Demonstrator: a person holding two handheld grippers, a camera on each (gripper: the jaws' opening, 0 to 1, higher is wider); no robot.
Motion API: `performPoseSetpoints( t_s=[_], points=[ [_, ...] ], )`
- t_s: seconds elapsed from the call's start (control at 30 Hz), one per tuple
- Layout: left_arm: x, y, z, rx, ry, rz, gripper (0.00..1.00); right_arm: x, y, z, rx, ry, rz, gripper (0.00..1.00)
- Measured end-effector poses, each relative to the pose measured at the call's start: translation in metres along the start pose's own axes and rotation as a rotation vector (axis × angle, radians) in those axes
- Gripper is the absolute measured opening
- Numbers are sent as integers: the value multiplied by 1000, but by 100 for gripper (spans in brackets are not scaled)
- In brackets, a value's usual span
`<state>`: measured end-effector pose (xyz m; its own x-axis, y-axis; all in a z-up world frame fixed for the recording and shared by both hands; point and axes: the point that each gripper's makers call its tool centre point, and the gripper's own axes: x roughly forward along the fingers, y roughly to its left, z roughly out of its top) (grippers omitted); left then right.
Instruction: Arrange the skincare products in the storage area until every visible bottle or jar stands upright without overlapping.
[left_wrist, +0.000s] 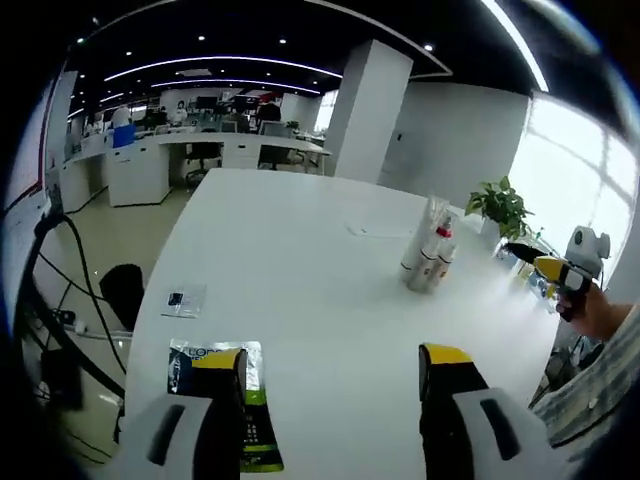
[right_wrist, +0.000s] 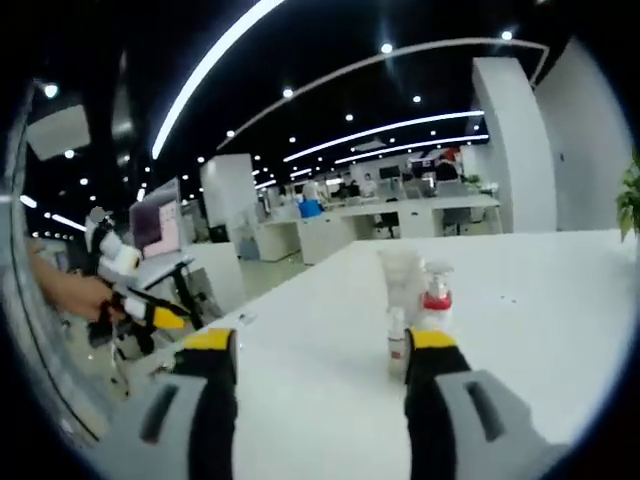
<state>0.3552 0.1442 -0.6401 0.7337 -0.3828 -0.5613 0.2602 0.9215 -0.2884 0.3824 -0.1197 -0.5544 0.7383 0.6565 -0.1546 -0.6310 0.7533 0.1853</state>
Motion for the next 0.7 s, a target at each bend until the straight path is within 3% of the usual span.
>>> performPoseSetpoints(
  t_s=[0.07,0.17,0.2,0.4,0.57,0.7],
  points=[
    [-1,2,-1,-8,2,9,76,-2,3,3,2,4,6,73],
    [-5,3,-4,-13,3,20,80,-8,7,11,118,-21,15,79],
    [-7,4,-5,-8,-1,30,81,-9,6,15,122,-43,14,81],
    [-10,14,-14,-41,0,48,82,-2,13,5,147,1,26,90],
    [-12,32,-25,-19,66,83,88,7,20,2,179,20,42,98],
    [-14,47,-25,-35,72,102,89,10,26,3,167,29,55,99]
  ],
)
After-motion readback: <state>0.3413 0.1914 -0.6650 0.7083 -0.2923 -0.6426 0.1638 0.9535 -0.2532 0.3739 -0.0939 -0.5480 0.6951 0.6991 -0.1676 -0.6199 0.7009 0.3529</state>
